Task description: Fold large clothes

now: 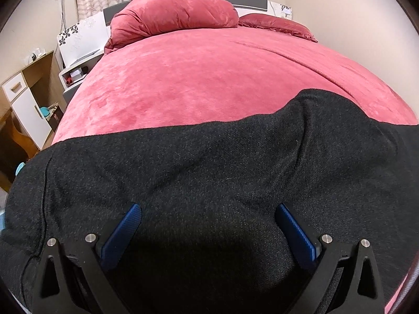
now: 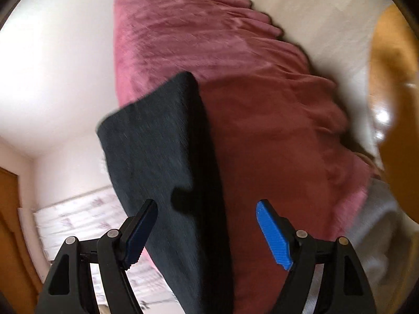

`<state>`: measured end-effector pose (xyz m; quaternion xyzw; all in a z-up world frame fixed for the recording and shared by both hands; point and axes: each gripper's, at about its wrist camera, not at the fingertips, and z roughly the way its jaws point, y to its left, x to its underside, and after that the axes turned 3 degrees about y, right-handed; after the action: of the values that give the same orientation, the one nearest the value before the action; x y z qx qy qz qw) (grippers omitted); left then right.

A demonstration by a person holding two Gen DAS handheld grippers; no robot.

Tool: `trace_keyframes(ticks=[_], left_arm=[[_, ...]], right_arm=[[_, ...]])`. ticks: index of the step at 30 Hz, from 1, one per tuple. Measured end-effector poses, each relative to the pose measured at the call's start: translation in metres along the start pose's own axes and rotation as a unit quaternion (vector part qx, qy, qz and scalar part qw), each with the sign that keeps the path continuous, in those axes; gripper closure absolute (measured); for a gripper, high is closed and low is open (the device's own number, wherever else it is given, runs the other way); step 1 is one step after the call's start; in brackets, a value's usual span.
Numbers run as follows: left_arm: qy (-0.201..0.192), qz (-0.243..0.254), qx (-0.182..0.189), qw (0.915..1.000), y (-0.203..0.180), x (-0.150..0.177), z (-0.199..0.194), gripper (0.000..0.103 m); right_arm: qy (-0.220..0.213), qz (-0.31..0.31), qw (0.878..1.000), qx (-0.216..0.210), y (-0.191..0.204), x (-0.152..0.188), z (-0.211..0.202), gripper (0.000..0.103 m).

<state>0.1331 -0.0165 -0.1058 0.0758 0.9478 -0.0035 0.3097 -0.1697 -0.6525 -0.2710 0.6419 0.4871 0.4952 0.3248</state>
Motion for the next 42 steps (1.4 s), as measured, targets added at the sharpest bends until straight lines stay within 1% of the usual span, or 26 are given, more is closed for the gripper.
trace_keyframes(ticks=[3, 4, 6, 7, 8, 9, 10, 13, 14, 15, 17, 21, 24, 27, 28, 30, 32, 34, 35, 36, 37, 38, 39, 40, 41, 42], left_arm=[[0.001, -0.001, -0.003, 1.0000, 0.002, -0.002, 0.002, 0.000], [0.000, 0.000, -0.004, 1.0000, 0.002, -0.002, 0.002, 0.000], [-0.001, 0.000, -0.005, 1.0000, 0.001, -0.001, 0.002, 0.000], [-0.001, 0.000, -0.006, 1.0000, 0.002, -0.001, 0.002, 0.000], [-0.001, 0.001, -0.006, 1.0000, 0.001, -0.001, 0.001, 0.000], [-0.001, 0.000, -0.006, 1.0000, 0.002, -0.001, 0.002, 0.000], [-0.002, 0.000, -0.006, 1.0000, 0.001, -0.001, 0.001, 0.000], [-0.004, -0.001, -0.004, 1.0000, 0.001, 0.000, 0.000, 0.000], [-0.004, -0.001, -0.003, 1.0000, 0.001, 0.000, 0.000, 0.000], [-0.004, -0.002, -0.003, 1.0000, 0.002, 0.000, 0.000, 0.000], [-0.006, -0.002, -0.002, 1.0000, 0.003, 0.000, 0.000, 0.000], [-0.009, -0.004, 0.000, 1.0000, 0.004, 0.001, -0.002, 0.000], [-0.010, -0.005, 0.001, 0.9999, 0.003, 0.001, -0.002, 0.000], [-0.011, -0.006, 0.003, 0.9999, 0.004, 0.000, -0.002, 0.000], [-0.011, -0.007, 0.004, 0.9999, 0.004, 0.000, -0.002, 0.000], [-0.013, -0.008, 0.005, 0.9999, 0.005, 0.001, -0.003, 0.000], [-0.013, -0.008, 0.006, 0.9999, 0.005, 0.000, -0.002, 0.000], [-0.014, -0.009, 0.007, 0.9998, 0.006, 0.000, -0.002, 0.000], [-0.014, -0.009, 0.008, 0.9998, 0.006, 0.000, -0.002, 0.000], [-0.015, -0.009, 0.008, 0.9998, 0.006, 0.000, -0.002, 0.000], [-0.015, -0.010, 0.009, 0.9998, 0.006, 0.000, -0.002, 0.000], [-0.016, -0.010, 0.010, 0.9998, 0.007, 0.000, -0.002, 0.000], [-0.016, -0.011, 0.010, 0.9998, 0.007, 0.000, -0.002, 0.000], [-0.016, -0.011, 0.010, 0.9997, 0.007, 0.000, -0.002, 0.000], [-0.017, -0.012, 0.011, 0.9997, 0.007, 0.000, -0.002, 0.000], [-0.017, -0.012, 0.011, 0.9997, 0.007, 0.000, -0.002, 0.000]], right_arm=[[-0.008, -0.004, 0.999, -0.050, -0.003, -0.006, 0.019, 0.023], [0.000, -0.003, 0.998, -0.063, -0.004, -0.007, 0.028, 0.023], [0.020, 0.010, 0.998, -0.066, -0.003, -0.008, 0.039, 0.024], [0.032, 0.022, 0.997, -0.073, -0.004, -0.006, 0.045, 0.027], [0.034, 0.024, 0.996, -0.081, -0.004, -0.004, 0.049, 0.036], [0.026, 0.014, 0.997, -0.077, 0.001, -0.001, 0.049, 0.043], [0.019, 0.000, 0.997, -0.070, 0.007, 0.001, 0.047, 0.046], [0.014, -0.010, 0.998, -0.065, 0.016, 0.003, 0.036, 0.074], [0.014, -0.010, 0.997, -0.070, 0.019, 0.004, 0.032, 0.087], [0.012, -0.014, 0.997, -0.074, 0.024, 0.007, 0.028, 0.090], [0.006, -0.033, 0.996, -0.079, 0.036, 0.014, 0.021, 0.091], [0.011, -0.059, 0.995, -0.081, 0.071, 0.024, 0.014, 0.091], [0.011, -0.090, 0.994, -0.056, 0.098, 0.033, 0.012, 0.091], [0.006, -0.128, 0.992, -0.018, 0.128, 0.045, 0.014, 0.091], [0.004, -0.145, 0.989, -0.006, 0.139, 0.049, 0.015, 0.091], [0.002, -0.207, 0.978, 0.019, 0.167, 0.069, 0.018, 0.091], [0.007, -0.275, 0.961, 0.042, 0.196, 0.091, 0.025, 0.091], [0.022, -0.347, 0.936, 0.065, 0.222, 0.121, 0.037, 0.091], [0.030, -0.387, 0.918, 0.078, 0.232, 0.139, 0.042, 0.091], [0.040, -0.438, 0.893, 0.095, 0.245, 0.162, 0.048, 0.091], [0.051, -0.488, 0.864, 0.111, 0.254, 0.187, 0.054, 0.091], [0.064, -0.537, 0.831, 0.125, 0.259, 0.213, 0.060, 0.091], [0.079, -0.590, 0.791, 0.139, 0.262, 0.245, 0.067, 0.091], [0.097, -0.640, 0.748, 0.147, 0.261, 0.279, 0.073, 0.091], [0.112, -0.674, 0.715, 0.150, 0.258, 0.303, 0.079, 0.091], [0.136, -0.718, 0.666, 0.151, 0.247, 0.338, 0.083, 0.091]])
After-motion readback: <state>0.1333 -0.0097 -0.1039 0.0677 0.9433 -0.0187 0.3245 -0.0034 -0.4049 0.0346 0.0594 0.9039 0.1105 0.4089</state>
